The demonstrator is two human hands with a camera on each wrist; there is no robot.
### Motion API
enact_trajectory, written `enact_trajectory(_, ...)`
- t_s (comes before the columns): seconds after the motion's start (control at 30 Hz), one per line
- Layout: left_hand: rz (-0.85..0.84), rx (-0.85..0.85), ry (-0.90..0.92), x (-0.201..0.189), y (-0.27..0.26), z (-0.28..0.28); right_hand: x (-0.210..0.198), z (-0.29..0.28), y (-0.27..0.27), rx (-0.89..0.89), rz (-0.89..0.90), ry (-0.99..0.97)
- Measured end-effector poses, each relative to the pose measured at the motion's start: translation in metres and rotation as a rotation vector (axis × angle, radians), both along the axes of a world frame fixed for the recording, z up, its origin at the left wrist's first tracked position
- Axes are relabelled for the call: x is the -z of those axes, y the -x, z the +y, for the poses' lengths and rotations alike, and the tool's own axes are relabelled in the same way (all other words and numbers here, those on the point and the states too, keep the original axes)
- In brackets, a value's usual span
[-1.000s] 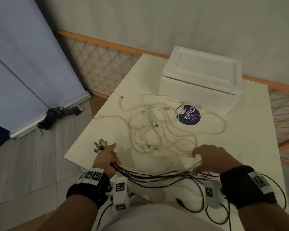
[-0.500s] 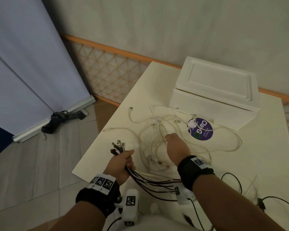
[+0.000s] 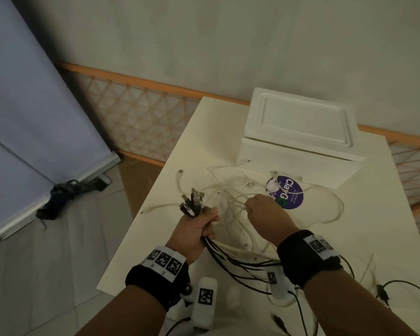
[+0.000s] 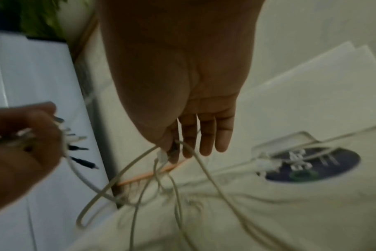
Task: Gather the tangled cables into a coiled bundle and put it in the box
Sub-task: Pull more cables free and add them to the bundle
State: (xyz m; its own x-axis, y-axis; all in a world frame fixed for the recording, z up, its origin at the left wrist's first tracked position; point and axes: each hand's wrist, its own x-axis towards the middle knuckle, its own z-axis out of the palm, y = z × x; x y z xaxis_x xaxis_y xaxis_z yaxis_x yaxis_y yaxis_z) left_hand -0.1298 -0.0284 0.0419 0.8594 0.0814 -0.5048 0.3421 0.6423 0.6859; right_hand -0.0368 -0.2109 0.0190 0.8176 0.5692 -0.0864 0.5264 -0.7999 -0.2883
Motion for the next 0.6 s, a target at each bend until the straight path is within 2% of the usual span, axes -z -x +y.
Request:
enact_trajectory(0.07, -0.060, 0.053, -0.020, -0.008, -0.011, -0.008, -0.025, -0.002, 0.004, -0.023, 0.039, -0.078)
enact_trajectory(0.17, -0.123, 0.138, -0.142, -0.012, -0.022, -0.020, -0.051, -0.003, 0.006, 0.072, 0.238, -0.162)
enact_trajectory(0.23, -0.142, 0.176, -0.228, -0.009, -0.026, -0.025, -0.060, -0.002, 0.006, 0.100, 0.298, -0.217)
enact_trajectory(0.37, -0.124, 0.186, -0.328, -0.004, -0.027, -0.029, -0.066, -0.001, 0.006, 0.117, 0.372, -0.274)
enact_trajectory(0.47, -0.110, 0.174, -0.398, -0.003, -0.025, -0.029, -0.066, 0.000, 0.006, 0.061, 0.386, -0.279)
enact_trajectory(0.6, -0.100, 0.134, -0.414, 0.000, -0.026, -0.028, -0.063, -0.002, 0.004, 0.076, 0.458, -0.313)
